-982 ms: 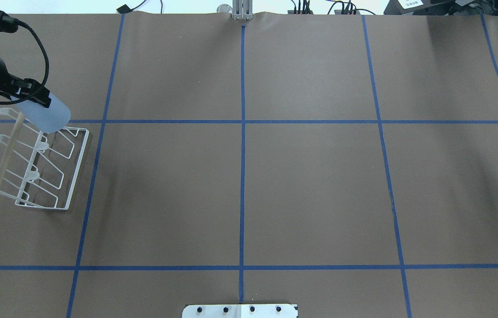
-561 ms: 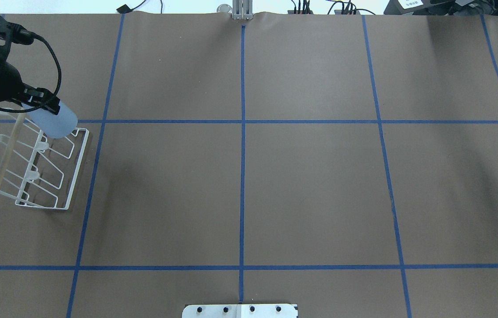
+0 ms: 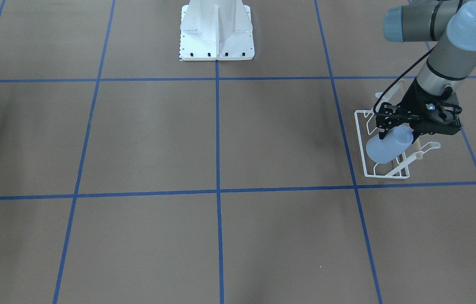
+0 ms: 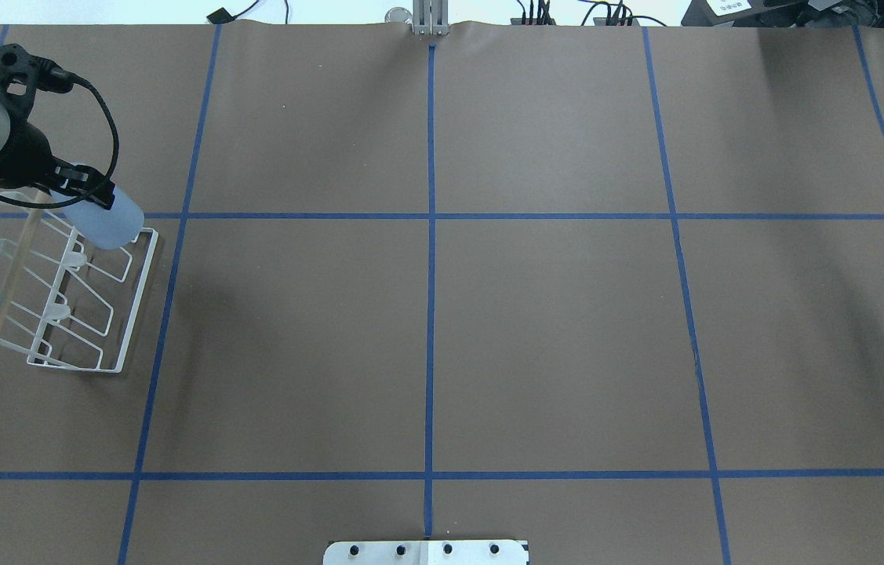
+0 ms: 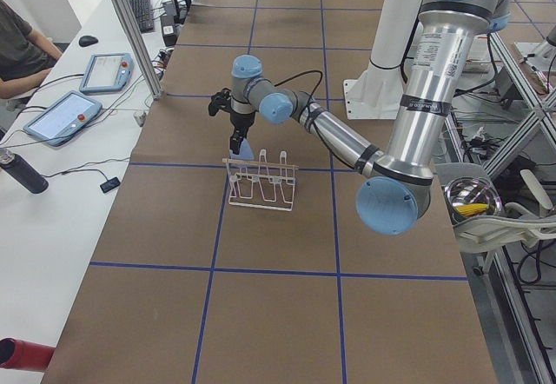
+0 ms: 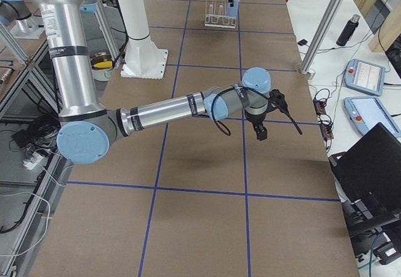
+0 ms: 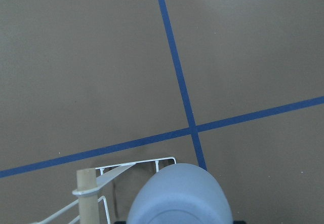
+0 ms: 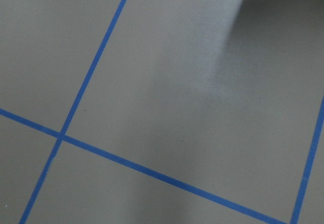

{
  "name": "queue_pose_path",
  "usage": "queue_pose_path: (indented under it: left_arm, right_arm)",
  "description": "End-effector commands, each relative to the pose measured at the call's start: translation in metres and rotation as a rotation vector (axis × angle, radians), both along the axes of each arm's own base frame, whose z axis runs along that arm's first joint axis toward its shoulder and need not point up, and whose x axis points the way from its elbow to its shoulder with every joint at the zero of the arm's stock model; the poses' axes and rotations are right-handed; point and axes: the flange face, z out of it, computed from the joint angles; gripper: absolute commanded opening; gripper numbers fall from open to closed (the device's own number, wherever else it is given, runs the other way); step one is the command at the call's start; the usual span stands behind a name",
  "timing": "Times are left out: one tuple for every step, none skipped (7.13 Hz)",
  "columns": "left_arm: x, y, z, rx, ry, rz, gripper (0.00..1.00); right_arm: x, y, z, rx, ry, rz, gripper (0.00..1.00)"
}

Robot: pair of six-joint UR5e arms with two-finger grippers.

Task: Hang cup on cup holder
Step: 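Lower the cup onto a rack peg and open the left gripper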

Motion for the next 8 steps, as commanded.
queue_pose_path:
  left_arm:
    - [0.002, 0.001, -0.007, 0.009, 0.013, 0.008, 0.98]
    - [-0.003, 0.003, -0.014, 0.022, 0.02, 0.009, 0.98]
    - [-0.017, 0.005, -0.016, 0.062, 0.01, 0.031, 0.98]
    - [-0.045, -0.003, -0.009, 0.088, -0.012, 0.028, 0.98]
    - [-0.081, -0.002, 0.012, 0.097, -0.018, 0.053, 0.98]
    - [-0.129, -0.01, 0.039, 0.128, -0.053, 0.082, 0.98]
    - [-0.171, -0.014, 0.067, 0.139, -0.066, 0.099, 0.98]
    - [-0.2, -0.021, 0.093, 0.094, -0.027, 0.091, 0.98]
  right_arm:
    - [0.001, 0.004, -0.007, 0.008, -0.004, 0.003, 1.0]
    - [0.001, 0.001, -0.009, -0.012, -0.001, 0.003, 1.0]
    - [0.002, 0.0, -0.007, -0.036, 0.007, 0.006, 1.0]
    - [0.007, 0.001, -0.003, -0.046, 0.01, 0.014, 1.0]
    - [0.029, 0.001, -0.001, -0.088, 0.012, 0.052, 1.0]
    - [0.03, 0.002, -0.016, -0.144, 0.031, 0.048, 1.0]
    - [0.039, 0.003, -0.019, -0.161, 0.037, 0.061, 1.0]
    - [0.046, 0.012, -0.009, -0.18, 0.04, 0.072, 1.0]
